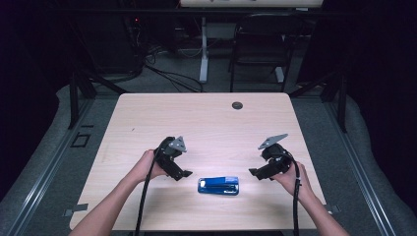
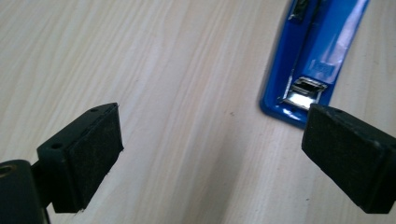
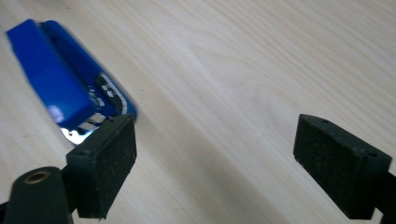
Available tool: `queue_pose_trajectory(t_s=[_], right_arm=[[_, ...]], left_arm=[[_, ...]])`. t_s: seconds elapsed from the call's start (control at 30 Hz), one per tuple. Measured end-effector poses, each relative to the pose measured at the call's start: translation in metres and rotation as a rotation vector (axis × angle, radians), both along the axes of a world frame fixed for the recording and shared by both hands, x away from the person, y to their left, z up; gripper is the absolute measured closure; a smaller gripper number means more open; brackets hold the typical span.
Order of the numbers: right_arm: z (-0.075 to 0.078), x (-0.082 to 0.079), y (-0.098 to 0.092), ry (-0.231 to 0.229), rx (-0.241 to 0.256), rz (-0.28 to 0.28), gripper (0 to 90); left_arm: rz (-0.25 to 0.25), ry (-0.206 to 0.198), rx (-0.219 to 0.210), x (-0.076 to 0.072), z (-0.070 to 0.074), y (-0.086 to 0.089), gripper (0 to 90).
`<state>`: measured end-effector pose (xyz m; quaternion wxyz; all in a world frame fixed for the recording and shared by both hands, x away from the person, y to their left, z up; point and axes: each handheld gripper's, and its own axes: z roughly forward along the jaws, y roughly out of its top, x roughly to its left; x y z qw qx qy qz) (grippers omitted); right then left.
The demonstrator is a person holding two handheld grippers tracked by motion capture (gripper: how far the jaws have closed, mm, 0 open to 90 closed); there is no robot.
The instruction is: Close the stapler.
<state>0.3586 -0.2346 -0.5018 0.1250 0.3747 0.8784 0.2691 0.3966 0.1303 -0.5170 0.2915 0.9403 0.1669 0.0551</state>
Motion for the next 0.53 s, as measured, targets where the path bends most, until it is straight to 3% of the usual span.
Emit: queue_pose_trajectory(t_s=[0.23,0.37,0.4,0.53], right_arm=[[-0.006,0.011,-0.022,0.020,0.015,-0.099,3.4],[-0.010,0.016,-0.028,0.036,-0.002,-0.133,1.8],[-0.011,0.017,-0.031,0.039,0.018,-0.140,1.8],[-0.015,0.020,-0.036,0.048,0.011,-0.155,0.0]], left_arm=[[0.058,0.008,0.004,0.009,-0.007,0.010,1.2],[0.085,0.011,0.011,0.013,-0.011,0.013,0.3],[0.093,0.010,0.011,0.014,-0.012,0.014,0.3],[0.131,0.010,0.017,0.019,-0.016,0.019,0.1]])
